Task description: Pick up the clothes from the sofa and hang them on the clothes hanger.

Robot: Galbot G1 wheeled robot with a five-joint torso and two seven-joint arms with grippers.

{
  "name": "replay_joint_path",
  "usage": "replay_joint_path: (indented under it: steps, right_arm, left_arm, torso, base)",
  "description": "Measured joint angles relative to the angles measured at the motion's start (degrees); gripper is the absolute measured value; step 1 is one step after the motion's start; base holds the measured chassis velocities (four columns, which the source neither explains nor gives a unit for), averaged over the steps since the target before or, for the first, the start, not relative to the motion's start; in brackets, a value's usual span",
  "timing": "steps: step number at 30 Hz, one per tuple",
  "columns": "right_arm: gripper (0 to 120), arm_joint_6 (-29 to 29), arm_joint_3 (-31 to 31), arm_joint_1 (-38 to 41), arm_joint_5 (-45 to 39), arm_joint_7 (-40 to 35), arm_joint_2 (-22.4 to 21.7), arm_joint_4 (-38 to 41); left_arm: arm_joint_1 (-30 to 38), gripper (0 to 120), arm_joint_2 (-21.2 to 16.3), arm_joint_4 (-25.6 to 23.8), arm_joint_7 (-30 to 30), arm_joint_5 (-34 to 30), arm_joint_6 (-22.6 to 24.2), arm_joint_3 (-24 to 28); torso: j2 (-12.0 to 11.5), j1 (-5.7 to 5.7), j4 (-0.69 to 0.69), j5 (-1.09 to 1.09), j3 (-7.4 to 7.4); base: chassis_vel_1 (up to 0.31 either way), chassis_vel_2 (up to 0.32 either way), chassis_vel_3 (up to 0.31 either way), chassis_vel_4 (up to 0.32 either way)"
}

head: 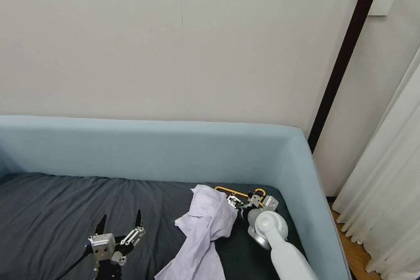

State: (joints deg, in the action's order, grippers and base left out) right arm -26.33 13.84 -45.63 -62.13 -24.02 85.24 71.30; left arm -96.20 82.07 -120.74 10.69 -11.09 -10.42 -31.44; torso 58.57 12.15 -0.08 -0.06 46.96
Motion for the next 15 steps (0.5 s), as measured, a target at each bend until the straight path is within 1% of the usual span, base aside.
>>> replay_joint_path:
  steps: [3, 6, 9, 11, 13, 15]
  right_arm:
    - [100, 1.6, 1.0, 0.0, 3.9, 4.7, 2.1, -4.0]
    - [100, 2.8, 1.4, 0.0, 6.5, 7.1, 3.0, -6.1]
    - [90, 3.3, 1.7, 0.0, 7.7, 7.7, 3.4, -7.2]
    - [89, 3.3, 1.8, 0.0, 7.8, 7.7, 3.3, -7.2]
    - [77, 3.4, 1.9, -0.1, 7.8, 7.7, 3.2, -6.8]
    - [72, 3.4, 1.9, -0.2, 7.8, 7.7, 3.2, -6.4]
  left_arm:
    - [-0.3, 100, 0.0, -0.4, 0.0, 0.1, -0.3, -0.1]
    - [-0.4, 100, -0.1, -0.5, 0.0, 0.1, -0.5, -0.3]
    - [-0.5, 100, -0.2, -0.5, 0.2, 0.0, -0.8, -0.4]
    - [-0.5, 100, -0.3, -0.5, 0.3, 0.0, -0.9, -0.4]
    - [-0.3, 100, -0.5, -0.3, 0.4, -0.1, -1.0, -0.4]
    - [-0.2, 100, -0.5, -0.1, 0.4, -0.1, -1.0, -0.3]
  torso:
    - [0.0, 0.00, 0.01, 0.01, 0.00]
    - [0.0, 0.00, 0.01, 0.01, 0.00]
    - [0.0, 0.00, 0.01, 0.01, 0.00]
    - [0.0, 0.00, 0.00, 0.01, 0.00]
    - [0.0, 0.00, 0.00, 0.01, 0.00]
    - [0.0, 0.00, 0.00, 0.01, 0.00]
  base:
    - [0.000, 0.000, 0.000, 0.000]
    - [0.000, 0.000, 0.000, 0.000]
    - [0.000, 0.000, 0.000, 0.000]
    - [0.000, 0.000, 0.000, 0.000]
    - [0.000, 0.000, 0.000, 0.000]
    - [0.000, 0.000, 0.000, 0.000]
